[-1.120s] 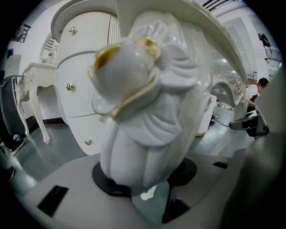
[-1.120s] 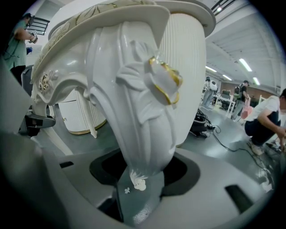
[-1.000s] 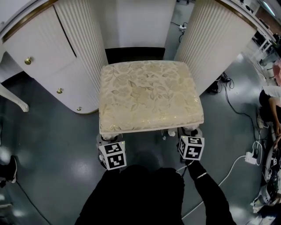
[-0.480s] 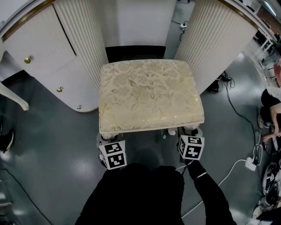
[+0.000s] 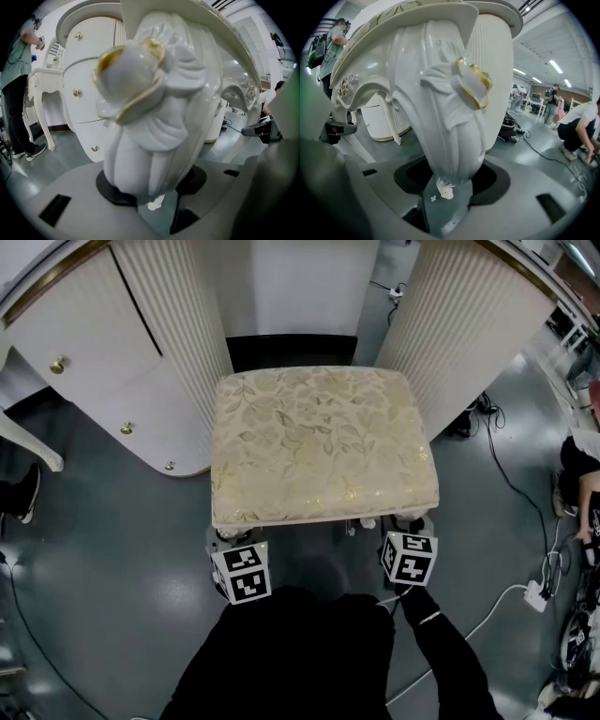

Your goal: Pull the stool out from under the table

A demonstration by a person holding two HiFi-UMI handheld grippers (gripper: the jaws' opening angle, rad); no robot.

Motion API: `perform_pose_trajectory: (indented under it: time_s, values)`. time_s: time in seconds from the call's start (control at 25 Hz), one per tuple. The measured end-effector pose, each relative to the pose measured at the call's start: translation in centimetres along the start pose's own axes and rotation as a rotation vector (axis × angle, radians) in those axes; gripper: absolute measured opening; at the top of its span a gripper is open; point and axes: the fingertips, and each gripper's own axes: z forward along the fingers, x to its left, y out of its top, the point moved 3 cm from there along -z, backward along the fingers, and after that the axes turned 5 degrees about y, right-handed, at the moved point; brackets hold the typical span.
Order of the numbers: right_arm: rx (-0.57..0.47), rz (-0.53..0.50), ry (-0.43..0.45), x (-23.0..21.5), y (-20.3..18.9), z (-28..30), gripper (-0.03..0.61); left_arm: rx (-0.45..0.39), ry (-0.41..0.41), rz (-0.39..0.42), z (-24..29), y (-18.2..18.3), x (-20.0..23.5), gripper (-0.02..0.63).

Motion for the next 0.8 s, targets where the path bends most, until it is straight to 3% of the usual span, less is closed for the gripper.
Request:
perform_pose_trajectory:
  time_s: [0.48, 0.8]
  values:
    - [0.002, -0.002, -0.007, -0.1, 0.2, 0.2, 0.225, 0.009, 0.035, -0.018, 0.2, 0.0, 0.0, 0.198]
    - [0.134, 0.141, -0.009, 0.0, -1.4, -2.3, 0.225, 0.186, 0.095, -0.024, -1.1, -1.2, 0.2, 0.224]
